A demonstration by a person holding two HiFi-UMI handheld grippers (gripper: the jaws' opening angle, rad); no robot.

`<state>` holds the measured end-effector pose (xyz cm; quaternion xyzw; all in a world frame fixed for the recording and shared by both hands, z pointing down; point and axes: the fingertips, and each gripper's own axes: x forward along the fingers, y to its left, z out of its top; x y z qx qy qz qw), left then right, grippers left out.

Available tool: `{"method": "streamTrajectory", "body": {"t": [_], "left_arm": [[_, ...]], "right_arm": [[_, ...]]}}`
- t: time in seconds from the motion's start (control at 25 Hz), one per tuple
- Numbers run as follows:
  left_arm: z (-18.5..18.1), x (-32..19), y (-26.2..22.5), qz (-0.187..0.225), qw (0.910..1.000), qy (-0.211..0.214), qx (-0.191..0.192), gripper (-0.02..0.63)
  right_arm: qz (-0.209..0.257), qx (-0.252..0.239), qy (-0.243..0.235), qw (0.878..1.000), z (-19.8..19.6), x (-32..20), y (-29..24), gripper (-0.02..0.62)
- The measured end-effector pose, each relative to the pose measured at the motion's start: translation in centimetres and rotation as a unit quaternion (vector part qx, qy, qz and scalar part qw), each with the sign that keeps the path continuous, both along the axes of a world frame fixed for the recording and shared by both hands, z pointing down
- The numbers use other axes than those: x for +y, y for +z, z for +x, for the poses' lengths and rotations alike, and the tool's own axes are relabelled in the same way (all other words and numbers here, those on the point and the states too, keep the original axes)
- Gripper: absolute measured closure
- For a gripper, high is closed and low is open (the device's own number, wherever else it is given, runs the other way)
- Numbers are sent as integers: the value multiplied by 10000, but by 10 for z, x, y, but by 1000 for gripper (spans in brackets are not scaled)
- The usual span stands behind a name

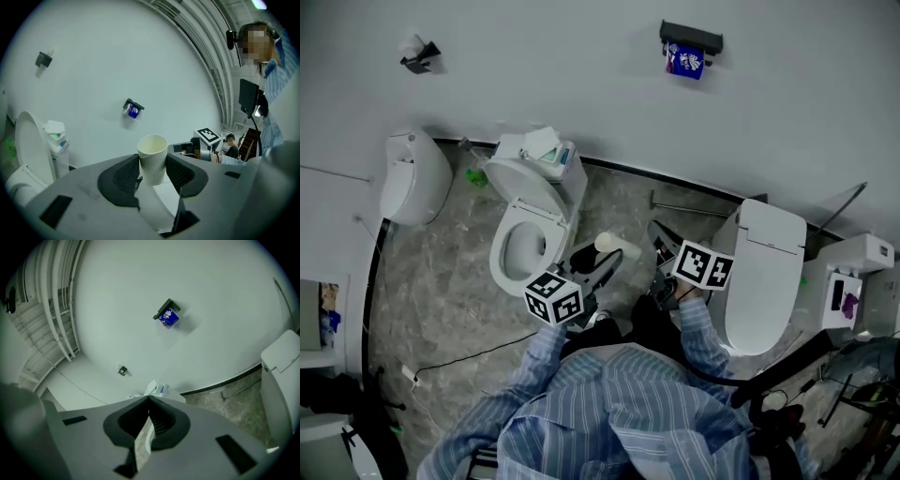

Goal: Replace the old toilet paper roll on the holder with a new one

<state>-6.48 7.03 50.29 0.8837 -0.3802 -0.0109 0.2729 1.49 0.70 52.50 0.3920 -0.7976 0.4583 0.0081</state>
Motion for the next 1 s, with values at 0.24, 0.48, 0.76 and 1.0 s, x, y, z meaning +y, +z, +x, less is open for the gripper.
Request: {"method": "streamTrajectory", "body": {"t": [0.24,0.48,0.76,1.0], "left_arm": [[-69,58,7,-59,9999,-72,127,428],[-94,97,16,-203,9984,33,518,428],[-70,120,7,-77,9965,517,651,428],[-68,134,3,-2,9964,529,656,428]], "right_arm": [[-32,36,31,10000,-62,73,4,589],[-113,261,237,9993,-76,135,9,589],[56,424,599,9973,-58,167,-7,589],[90,461,627,9969,-54,182,-6,589]]}}
